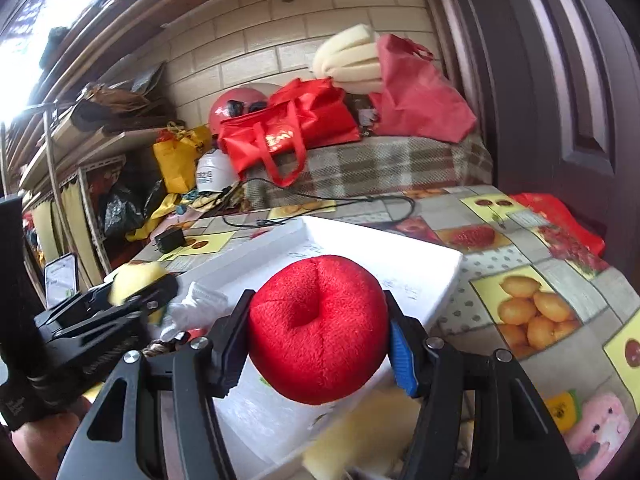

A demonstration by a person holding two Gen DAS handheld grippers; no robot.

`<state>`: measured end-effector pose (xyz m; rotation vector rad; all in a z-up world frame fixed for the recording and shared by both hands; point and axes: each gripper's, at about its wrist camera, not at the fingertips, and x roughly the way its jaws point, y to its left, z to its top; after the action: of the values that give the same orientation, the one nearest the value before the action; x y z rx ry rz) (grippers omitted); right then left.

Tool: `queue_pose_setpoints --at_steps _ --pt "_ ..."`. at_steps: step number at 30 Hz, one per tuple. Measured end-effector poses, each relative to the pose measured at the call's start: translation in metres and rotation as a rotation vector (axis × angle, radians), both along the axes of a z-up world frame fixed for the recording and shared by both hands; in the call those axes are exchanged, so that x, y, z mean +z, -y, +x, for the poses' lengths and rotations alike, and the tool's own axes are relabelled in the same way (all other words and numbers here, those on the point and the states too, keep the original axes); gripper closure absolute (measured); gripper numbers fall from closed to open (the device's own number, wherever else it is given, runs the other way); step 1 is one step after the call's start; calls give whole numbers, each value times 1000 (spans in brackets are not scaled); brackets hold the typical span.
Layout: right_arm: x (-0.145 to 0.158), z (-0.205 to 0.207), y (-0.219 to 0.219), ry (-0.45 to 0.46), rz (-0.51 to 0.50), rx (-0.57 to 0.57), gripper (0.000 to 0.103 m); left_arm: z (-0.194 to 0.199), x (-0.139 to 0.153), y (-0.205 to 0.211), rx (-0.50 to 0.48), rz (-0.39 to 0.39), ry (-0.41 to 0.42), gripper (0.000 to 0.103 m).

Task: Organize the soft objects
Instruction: 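Carry the yellow sponge over the white box with left tool while right tool carries the red apple, then open left tool to drop the sponge into the box while right tool releases the apple there, then grasp a thin yellow foam piece with left tool while right tool approaches the pink plush pig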

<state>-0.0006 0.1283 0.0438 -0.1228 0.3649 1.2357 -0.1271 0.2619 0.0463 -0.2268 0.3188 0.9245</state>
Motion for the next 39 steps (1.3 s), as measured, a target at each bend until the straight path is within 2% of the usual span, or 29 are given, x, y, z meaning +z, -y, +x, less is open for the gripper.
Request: queue_pose_setpoints --at_steps 4,8,11,13,14,15,16,17,18,22,27,33,39 --pt "0 -3 -17 -4 -2 16 43 -3 -1 -13 32 -48 36 47" --pt "-3 14 -22 -107 9 19 43 -13 -6 -32 45 -148 90 47" --pt "-7 30 -23 -199 11 29 42 -13 -9 -39 48 -190 96 47" --pt "-9 32 -25 -221 2 41 39 -11 -9 -41 28 -200 92 47" --pt "-9 31 -24 -219 5 40 32 -11 -9 -39 30 -194 91 44" --pt "-9 29 -23 -215 9 40 16 -12 -8 -38 32 -188 92 35" --pt "-7 26 -19 -201 27 39 12 -13 -7 -35 34 -173 96 26" --pt "-5 24 -16 -191 42 41 4 -13 -6 -33 31 -164 99 9" --pt "-3 21 -12 -176 66 47 0 -14 -5 -30 33 -152 102 0" --pt "-3 14 0 -175 47 86 0 -20 -2 -22 41 -107 135 0" --pt "-10 9 18 -228 -38 234 0 -31 -2 -24 94 -111 177 0" --pt "-10 -29 20 -150 -106 451 0 -40 -3 -26 106 -125 220 0" --pt "-19 -58 -5 -66 -238 496 0 -41 -4 -26 105 -125 217 0"
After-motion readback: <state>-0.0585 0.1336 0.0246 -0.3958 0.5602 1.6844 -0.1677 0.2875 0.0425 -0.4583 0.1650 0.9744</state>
